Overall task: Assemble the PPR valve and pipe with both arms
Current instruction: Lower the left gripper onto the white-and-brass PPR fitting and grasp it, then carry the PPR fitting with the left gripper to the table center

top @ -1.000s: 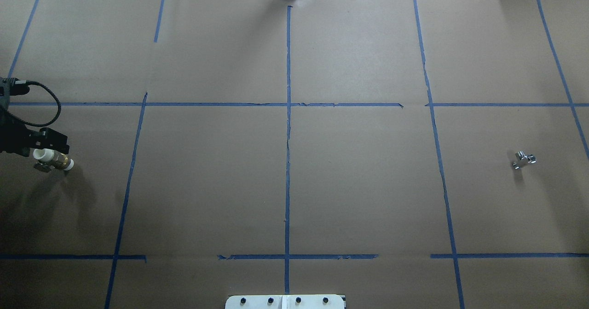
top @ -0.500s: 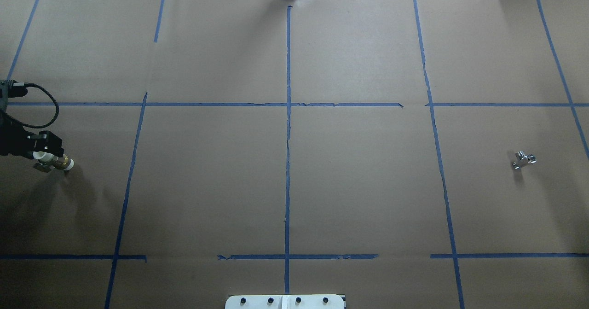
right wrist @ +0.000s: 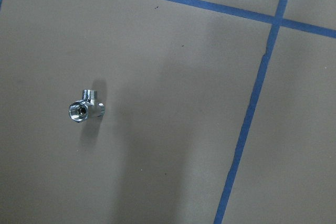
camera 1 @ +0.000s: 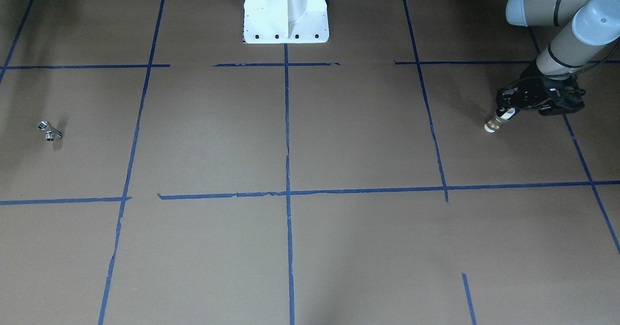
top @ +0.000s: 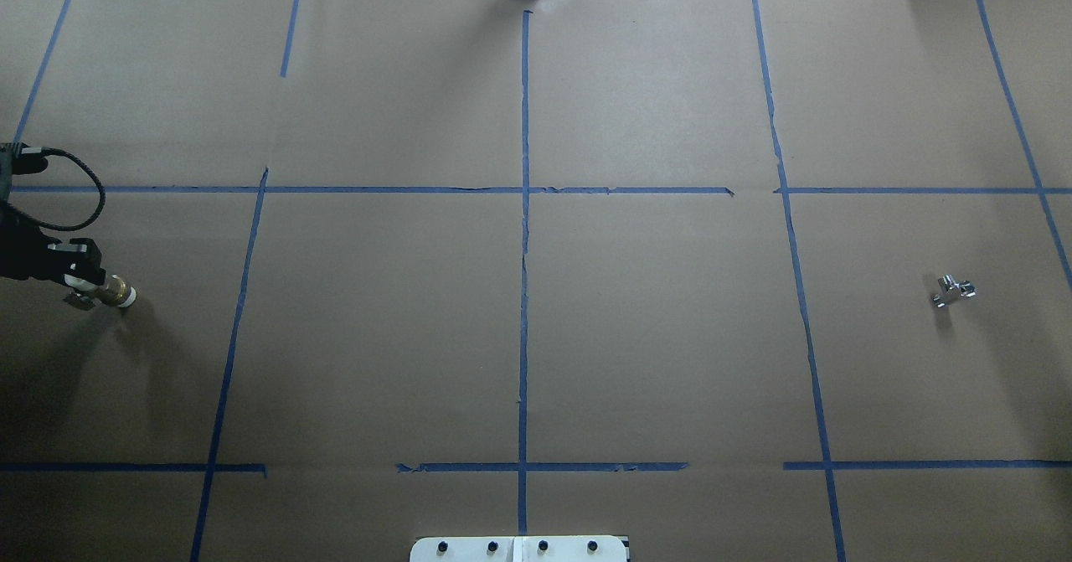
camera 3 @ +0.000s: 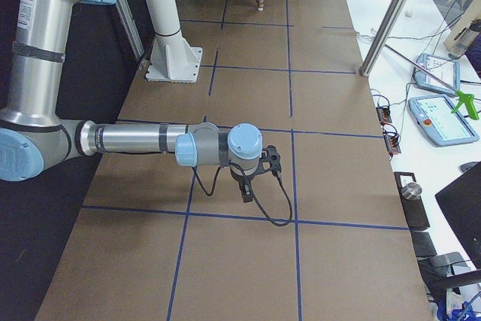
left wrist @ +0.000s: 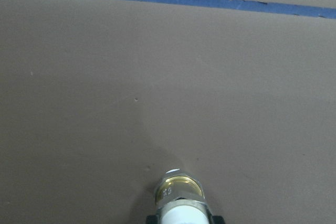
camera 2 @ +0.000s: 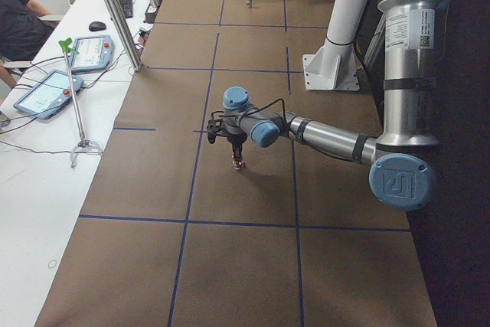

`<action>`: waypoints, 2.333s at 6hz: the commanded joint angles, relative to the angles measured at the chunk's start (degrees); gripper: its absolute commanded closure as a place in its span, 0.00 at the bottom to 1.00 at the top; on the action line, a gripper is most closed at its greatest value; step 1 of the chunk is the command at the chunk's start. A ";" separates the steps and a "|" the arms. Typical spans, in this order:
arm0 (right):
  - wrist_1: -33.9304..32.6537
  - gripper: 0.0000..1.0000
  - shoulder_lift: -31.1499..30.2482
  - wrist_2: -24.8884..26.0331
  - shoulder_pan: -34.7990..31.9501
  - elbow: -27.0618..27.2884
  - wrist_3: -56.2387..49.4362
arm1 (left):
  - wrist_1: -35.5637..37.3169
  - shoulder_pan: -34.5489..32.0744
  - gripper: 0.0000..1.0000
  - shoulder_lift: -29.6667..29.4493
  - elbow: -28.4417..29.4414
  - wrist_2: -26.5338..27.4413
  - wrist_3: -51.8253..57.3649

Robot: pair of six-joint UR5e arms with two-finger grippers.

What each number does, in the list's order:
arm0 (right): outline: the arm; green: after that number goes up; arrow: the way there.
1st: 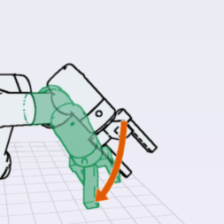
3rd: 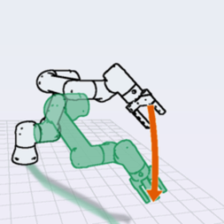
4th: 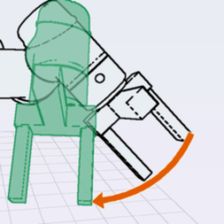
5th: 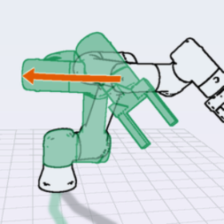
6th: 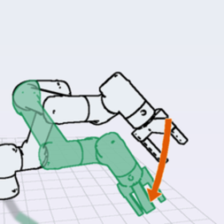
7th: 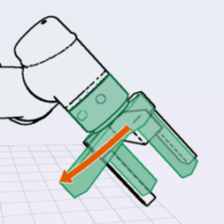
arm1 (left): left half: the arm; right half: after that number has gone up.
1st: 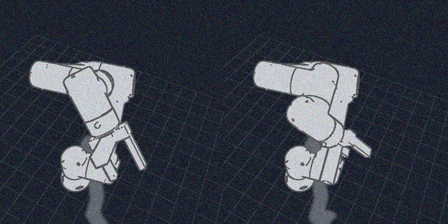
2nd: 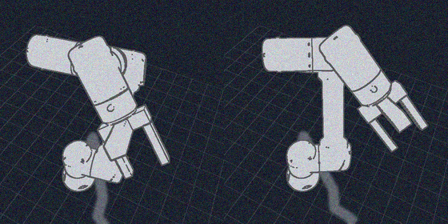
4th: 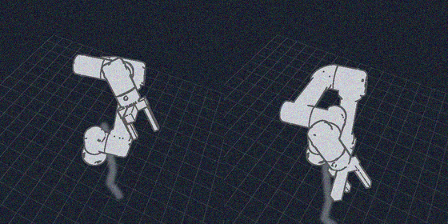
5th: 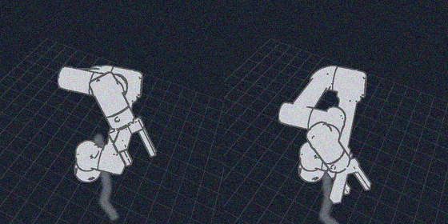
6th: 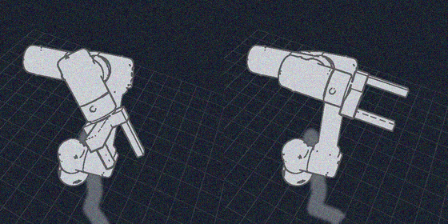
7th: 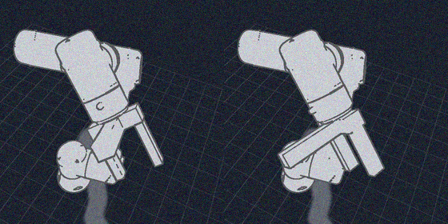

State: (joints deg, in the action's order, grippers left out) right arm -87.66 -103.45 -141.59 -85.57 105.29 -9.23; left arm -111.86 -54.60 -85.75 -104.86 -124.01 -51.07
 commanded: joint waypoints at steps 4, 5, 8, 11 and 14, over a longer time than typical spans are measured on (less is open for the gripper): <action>2.05 0.00 0.00 -0.26 0.23 0.00 0.00 | 11.66 2.28 1.00 -18.84 -3.68 -0.26 -1.74; 2.14 0.00 0.09 -0.35 0.23 0.00 0.00 | 19.93 8.49 1.00 -27.54 -4.21 0.00 -5.50; 3.64 0.00 0.18 -0.35 0.23 0.00 0.00 | 27.40 23.55 1.00 -48.91 5.73 14.10 -18.52; 3.72 0.00 0.18 -0.44 0.23 0.00 0.09 | 27.40 26.11 1.00 -59.28 19.25 16.51 -20.56; 3.72 0.00 0.18 -0.53 0.23 0.00 0.09 | 27.31 27.01 1.00 -59.27 21.01 17.84 -20.47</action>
State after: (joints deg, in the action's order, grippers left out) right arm -83.99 -103.27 -142.11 -85.34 105.30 -9.14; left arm -84.54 -27.68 -144.98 -84.36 -106.24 -71.56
